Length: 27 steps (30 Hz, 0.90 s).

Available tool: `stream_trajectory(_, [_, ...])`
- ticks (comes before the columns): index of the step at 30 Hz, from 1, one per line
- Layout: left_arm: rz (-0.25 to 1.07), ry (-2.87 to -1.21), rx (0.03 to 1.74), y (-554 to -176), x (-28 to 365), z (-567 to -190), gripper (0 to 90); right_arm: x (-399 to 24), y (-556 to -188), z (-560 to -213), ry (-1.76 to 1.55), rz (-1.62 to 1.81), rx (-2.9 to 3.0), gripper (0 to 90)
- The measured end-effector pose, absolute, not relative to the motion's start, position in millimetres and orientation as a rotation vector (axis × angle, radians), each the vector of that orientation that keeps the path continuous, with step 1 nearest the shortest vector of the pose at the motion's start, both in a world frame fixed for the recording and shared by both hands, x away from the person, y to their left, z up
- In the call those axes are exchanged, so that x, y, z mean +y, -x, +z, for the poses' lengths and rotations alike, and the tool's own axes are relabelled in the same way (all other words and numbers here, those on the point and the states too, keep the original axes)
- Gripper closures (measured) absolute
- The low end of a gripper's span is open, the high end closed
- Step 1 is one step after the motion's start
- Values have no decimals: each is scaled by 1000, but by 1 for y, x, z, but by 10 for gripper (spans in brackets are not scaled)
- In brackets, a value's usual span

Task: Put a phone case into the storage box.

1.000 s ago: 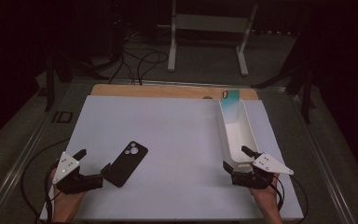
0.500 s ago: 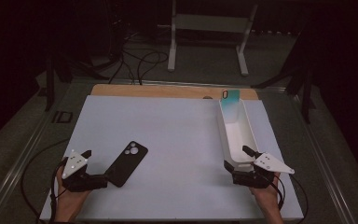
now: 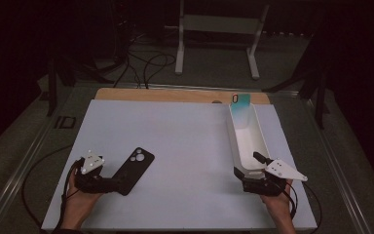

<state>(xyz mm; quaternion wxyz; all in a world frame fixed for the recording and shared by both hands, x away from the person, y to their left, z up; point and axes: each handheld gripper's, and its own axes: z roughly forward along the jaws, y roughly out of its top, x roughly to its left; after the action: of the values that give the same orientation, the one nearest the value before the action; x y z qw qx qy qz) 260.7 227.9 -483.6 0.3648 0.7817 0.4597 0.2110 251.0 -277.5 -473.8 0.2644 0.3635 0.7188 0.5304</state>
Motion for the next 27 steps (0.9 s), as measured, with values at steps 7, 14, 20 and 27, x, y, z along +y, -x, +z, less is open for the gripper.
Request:
stream_trajectory(7, [448,-2126,1218,-277,208,-493,22,-278,-251,-474,-981,1430,1940,86])
stream_trajectory(14, [373,-2205,1241,-283,201,-502,19,-279,-251,-474,-986,1428,1939,86])
stream_trajectory(20, [342,-2259,1250,-285,197,-508,22,-279,-251,-474,-987,1430,1938,86])
stream_trajectory(27, [325,-2289,1260,-287,193,-513,36,-279,-251,-474,-989,1430,1936,87])
